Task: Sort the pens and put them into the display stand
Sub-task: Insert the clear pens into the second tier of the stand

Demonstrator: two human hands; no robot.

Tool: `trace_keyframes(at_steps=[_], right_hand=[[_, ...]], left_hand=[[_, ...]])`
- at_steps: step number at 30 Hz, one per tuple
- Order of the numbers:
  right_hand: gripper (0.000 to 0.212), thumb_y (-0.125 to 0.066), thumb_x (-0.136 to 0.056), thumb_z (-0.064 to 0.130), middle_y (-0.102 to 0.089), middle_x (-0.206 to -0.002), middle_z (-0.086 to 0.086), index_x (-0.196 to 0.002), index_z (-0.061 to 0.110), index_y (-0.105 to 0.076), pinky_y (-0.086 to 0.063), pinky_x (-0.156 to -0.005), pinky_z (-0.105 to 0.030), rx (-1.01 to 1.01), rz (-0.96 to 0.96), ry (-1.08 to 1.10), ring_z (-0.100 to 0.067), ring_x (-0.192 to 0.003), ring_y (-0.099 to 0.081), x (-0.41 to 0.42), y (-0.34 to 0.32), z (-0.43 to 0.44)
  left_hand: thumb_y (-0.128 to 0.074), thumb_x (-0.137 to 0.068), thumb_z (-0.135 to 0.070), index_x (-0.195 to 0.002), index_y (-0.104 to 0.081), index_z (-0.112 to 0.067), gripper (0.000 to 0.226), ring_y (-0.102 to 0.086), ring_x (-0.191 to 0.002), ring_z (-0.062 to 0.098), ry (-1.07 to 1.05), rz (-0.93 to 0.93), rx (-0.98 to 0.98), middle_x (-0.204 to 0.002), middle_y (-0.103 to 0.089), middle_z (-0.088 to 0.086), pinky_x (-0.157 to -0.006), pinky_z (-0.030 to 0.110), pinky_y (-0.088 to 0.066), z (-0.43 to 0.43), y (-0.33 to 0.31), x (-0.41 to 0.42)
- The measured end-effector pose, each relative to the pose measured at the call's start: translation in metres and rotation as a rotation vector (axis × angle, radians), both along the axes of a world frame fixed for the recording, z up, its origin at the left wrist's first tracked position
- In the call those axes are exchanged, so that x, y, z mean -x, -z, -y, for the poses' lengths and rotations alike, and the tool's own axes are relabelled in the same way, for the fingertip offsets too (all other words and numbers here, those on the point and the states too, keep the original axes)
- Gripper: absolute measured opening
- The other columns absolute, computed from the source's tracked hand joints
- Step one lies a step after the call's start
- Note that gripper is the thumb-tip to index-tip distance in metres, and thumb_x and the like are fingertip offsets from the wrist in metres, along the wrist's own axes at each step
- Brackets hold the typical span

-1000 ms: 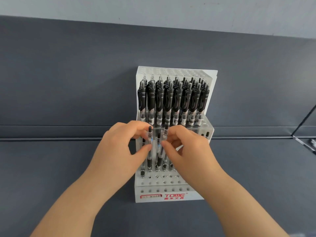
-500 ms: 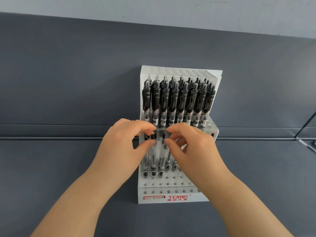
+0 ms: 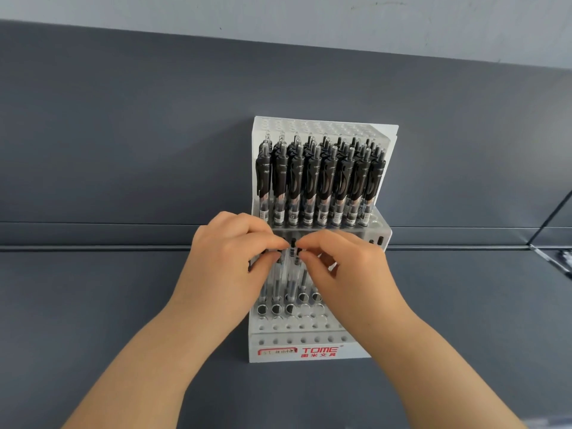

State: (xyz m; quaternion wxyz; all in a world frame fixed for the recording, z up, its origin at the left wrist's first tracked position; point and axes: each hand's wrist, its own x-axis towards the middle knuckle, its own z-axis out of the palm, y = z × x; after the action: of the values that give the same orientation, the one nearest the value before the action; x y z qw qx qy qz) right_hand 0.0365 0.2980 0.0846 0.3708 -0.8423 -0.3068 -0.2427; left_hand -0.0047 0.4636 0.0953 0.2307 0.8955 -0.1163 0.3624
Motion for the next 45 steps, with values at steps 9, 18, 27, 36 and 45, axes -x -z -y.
trace_keyframes(at_steps=[9, 18, 27, 36, 45], right_hand=[[0.028, -0.060, -0.090, 0.015, -0.058, -0.088, 0.012, -0.116, 0.023, -0.066, -0.053, -0.067, -0.026, 0.049, -0.061, -0.028, -0.003, -0.067, -0.054, 0.008, -0.001, 0.003], [0.028, -0.060, -0.089, 0.016, -0.055, -0.086, 0.016, -0.115, 0.023, -0.064, -0.049, -0.064, -0.018, 0.040, -0.110, 0.003, -0.005, -0.066, -0.055, 0.022, 0.008, 0.021], [0.021, -0.063, -0.088, 0.017, -0.061, -0.087, 0.010, -0.108, 0.019, -0.067, -0.054, -0.065, -0.033, 0.046, -0.123, 0.054, -0.010, -0.070, -0.058, 0.029, 0.025, 0.078], [0.023, -0.060, -0.089, 0.025, -0.063, -0.100, 0.011, -0.112, 0.022, -0.066, -0.050, -0.063, -0.025, 0.122, -0.163, 0.116, -0.007, -0.079, -0.060, 0.016, 0.032, 0.196], [0.025, -0.059, -0.090, 0.029, -0.061, -0.104, 0.012, -0.113, 0.022, -0.065, -0.050, -0.069, -0.025, 0.197, -0.197, 0.177, -0.008, -0.087, -0.060, 0.004, 0.040, 0.349]], left_hand=[[-0.063, -0.079, -0.021, -0.090, -0.074, -0.020, 0.016, -0.049, -0.084, 0.009, -0.046, 0.036, -0.005, -0.084, -0.062, -0.011, -0.070, 0.039, -0.049, 0.000, 0.001, 0.014], [-0.065, -0.077, -0.016, -0.093, -0.073, -0.015, 0.018, -0.058, -0.075, 0.020, -0.044, 0.051, -0.215, -0.081, -0.064, -0.004, -0.062, 0.040, -0.049, 0.019, 0.016, 0.030], [-0.050, -0.084, -0.025, -0.094, -0.072, -0.016, 0.026, -0.059, -0.072, 0.020, -0.012, -0.036, -0.335, -0.079, -0.064, -0.004, -0.059, 0.036, -0.049, 0.083, 0.031, 0.030], [-0.045, -0.085, -0.030, -0.099, -0.070, -0.016, 0.032, -0.061, -0.078, 0.022, -0.048, -0.153, -0.349, -0.084, -0.065, -0.002, -0.063, 0.037, -0.050, 0.202, 0.038, 0.015], [-0.059, -0.080, -0.028, -0.106, -0.068, -0.015, 0.031, -0.064, -0.083, 0.023, -0.096, -0.211, -0.258, -0.092, -0.068, -0.001, -0.064, 0.036, -0.051, 0.345, 0.054, -0.002]])
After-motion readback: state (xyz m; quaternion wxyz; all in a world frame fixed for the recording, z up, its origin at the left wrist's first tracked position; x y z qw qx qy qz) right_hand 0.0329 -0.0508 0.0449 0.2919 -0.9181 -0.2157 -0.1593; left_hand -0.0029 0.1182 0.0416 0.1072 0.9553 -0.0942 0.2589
